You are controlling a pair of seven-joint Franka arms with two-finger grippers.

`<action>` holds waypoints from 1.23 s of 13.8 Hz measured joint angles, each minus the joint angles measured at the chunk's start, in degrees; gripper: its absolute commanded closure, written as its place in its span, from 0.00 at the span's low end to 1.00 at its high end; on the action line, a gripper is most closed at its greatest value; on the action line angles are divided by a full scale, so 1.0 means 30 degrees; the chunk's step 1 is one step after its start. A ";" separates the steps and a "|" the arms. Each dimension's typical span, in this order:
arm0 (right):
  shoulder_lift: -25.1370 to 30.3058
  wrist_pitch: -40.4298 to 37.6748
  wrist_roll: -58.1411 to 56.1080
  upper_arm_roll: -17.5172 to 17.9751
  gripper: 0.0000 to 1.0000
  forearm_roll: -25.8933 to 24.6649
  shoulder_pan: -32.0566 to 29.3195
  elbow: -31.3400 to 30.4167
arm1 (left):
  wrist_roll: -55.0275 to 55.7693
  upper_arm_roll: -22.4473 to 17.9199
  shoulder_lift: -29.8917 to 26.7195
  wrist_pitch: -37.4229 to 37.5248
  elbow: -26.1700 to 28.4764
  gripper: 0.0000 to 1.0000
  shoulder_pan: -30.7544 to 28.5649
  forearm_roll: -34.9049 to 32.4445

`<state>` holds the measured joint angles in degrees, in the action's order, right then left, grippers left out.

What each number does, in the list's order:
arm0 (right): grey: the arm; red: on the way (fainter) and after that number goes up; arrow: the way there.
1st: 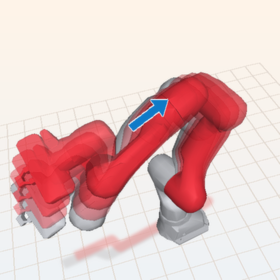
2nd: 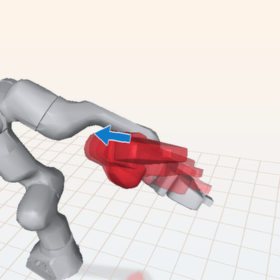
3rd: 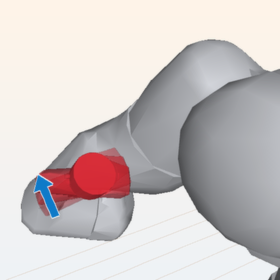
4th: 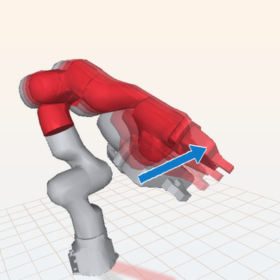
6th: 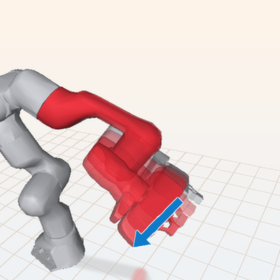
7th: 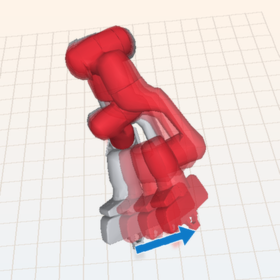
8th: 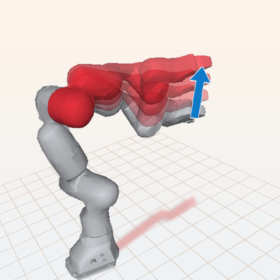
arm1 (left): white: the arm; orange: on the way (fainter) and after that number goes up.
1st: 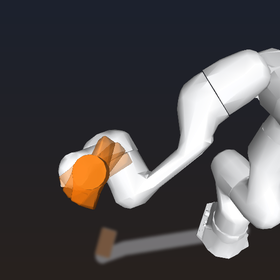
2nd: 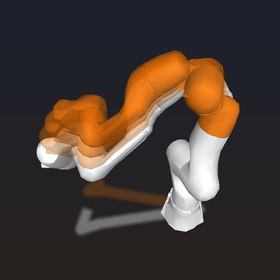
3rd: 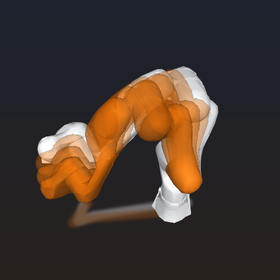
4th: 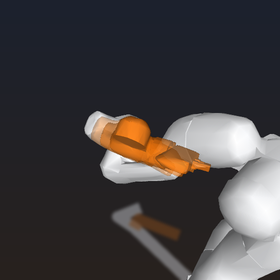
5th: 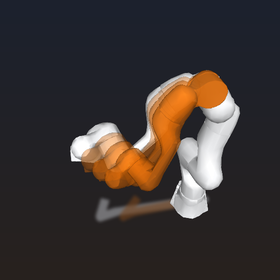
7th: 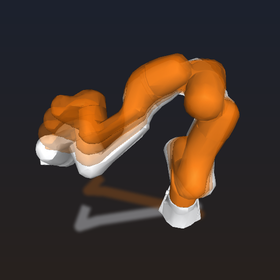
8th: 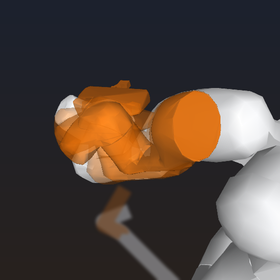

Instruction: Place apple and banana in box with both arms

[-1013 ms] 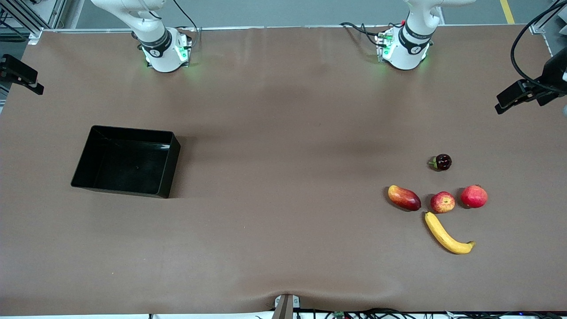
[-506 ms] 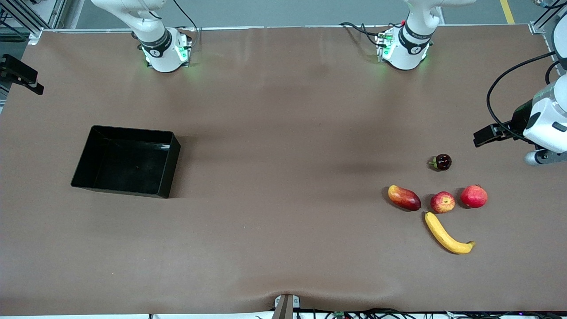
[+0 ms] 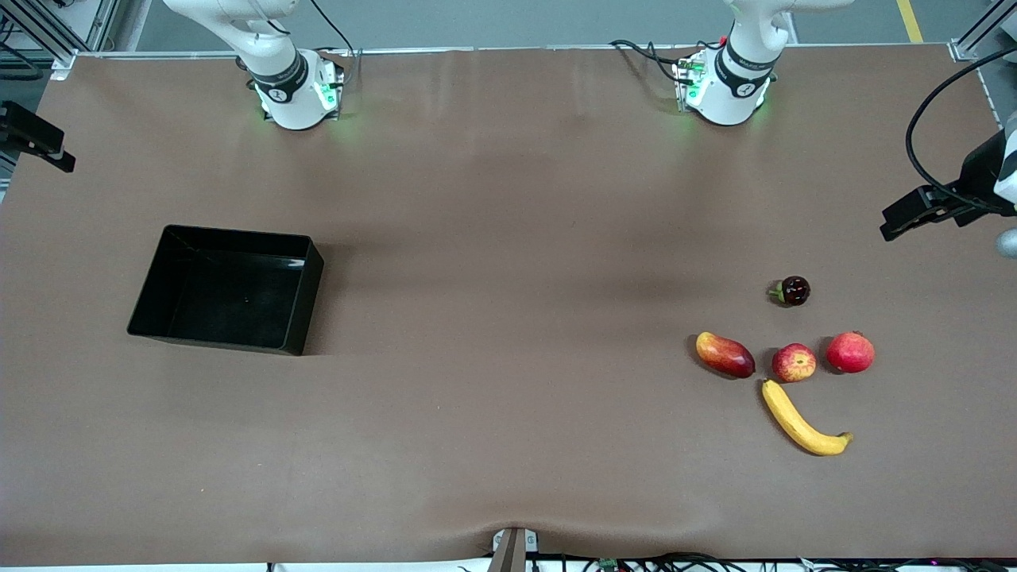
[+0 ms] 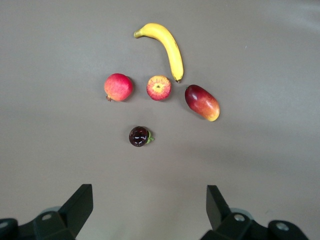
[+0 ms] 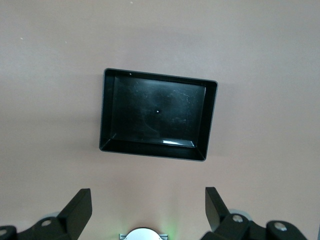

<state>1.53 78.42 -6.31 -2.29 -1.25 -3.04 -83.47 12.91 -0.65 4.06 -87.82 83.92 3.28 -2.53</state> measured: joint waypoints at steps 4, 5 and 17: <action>-0.0759 0.0004 -0.0038 -0.0077 0.00 -0.0201 -0.0556 0.0002 | 0.0000 -0.0027 0.0079 0.0008 0.0113 0.00 -0.0231 0.0000; -0.0763 0.0003 -0.0043 -0.0088 0.00 -0.0212 -0.0665 0.0007 | 0.0000 -0.0041 0.0098 0.0008 0.0120 0.00 -0.0298 0.0001; -0.4019 -0.0015 -0.0146 -0.0160 0.00 -0.0263 -0.2699 -0.0085 | 0.0000 0.0008 0.0430 0.0007 0.0193 0.00 -0.0647 0.0051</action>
<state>-10.52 78.38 -6.75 -2.77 -2.04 -11.13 -83.73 12.91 -0.63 5.35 -87.80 84.50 1.34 -2.38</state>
